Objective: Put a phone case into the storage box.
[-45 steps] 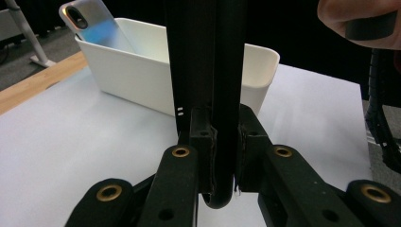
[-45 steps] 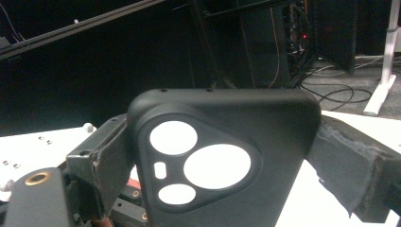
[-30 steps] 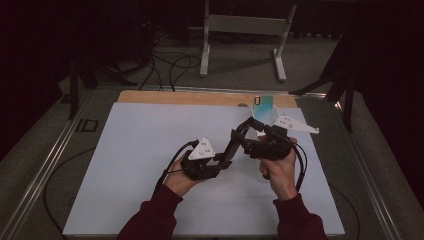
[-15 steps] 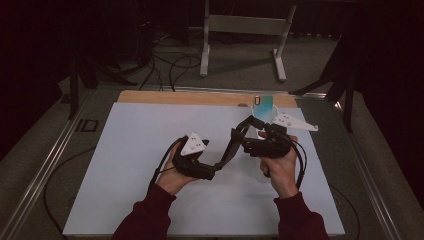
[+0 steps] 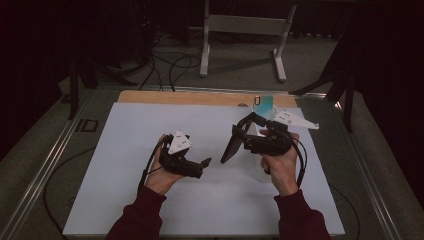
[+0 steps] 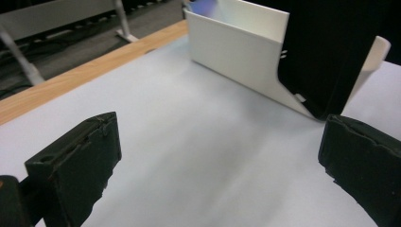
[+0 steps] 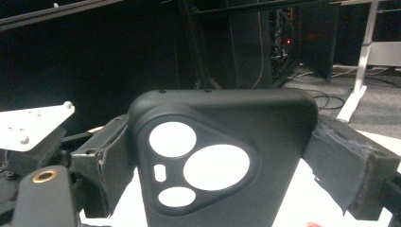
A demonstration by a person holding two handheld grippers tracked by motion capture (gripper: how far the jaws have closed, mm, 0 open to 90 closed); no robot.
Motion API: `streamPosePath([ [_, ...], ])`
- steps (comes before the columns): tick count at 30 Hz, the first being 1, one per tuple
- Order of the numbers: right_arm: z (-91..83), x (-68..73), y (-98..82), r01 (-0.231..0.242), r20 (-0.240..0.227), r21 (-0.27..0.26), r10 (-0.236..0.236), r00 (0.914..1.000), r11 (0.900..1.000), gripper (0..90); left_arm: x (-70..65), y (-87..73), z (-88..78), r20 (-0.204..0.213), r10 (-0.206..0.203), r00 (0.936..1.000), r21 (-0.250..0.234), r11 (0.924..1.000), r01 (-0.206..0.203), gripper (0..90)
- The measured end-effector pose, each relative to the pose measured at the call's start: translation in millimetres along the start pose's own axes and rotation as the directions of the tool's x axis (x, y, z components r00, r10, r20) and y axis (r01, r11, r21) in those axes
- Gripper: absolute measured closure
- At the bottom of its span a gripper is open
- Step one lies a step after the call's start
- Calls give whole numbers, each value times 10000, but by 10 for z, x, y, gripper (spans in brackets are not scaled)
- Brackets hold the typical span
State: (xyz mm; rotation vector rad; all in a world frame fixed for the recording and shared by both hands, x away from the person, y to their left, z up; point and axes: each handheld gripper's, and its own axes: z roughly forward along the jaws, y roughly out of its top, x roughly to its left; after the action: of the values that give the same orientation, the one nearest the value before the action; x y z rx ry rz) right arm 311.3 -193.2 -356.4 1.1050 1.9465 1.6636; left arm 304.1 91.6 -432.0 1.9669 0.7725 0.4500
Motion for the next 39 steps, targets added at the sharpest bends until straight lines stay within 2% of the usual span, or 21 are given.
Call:
streamPosePath([
  [5, 5, -24, 19, 18, 114, -41, -18, 9999, 10000, 138, 87, -67, -71, -326, -173, 9993, 45, 9998, 174, 0],
  [12, 17, -42, 39, 114, 291, -28, -113, 9995, 9999, 139, 186, -145, -146, -574, -394, 9976, 96, 9992, 400, 0],
  [16, 16, -52, 52, 160, 352, -48, -159, 9993, 9999, 140, 216, -179, -169, -648, -383, 9972, 211, 9990, 397, 0],
  [24, 23, -81, 83, 225, 555, -105, -219, 9982, 9997, 140, 281, -261, -204, -1082, -328, 9936, 456, 9982, 379, 0],
  [39, 16, -154, 136, 274, 908, -206, -254, 9955, 9994, 140, 404, -387, -313, -1371, -554, 9890, 375, 9974, 611, 0],
])
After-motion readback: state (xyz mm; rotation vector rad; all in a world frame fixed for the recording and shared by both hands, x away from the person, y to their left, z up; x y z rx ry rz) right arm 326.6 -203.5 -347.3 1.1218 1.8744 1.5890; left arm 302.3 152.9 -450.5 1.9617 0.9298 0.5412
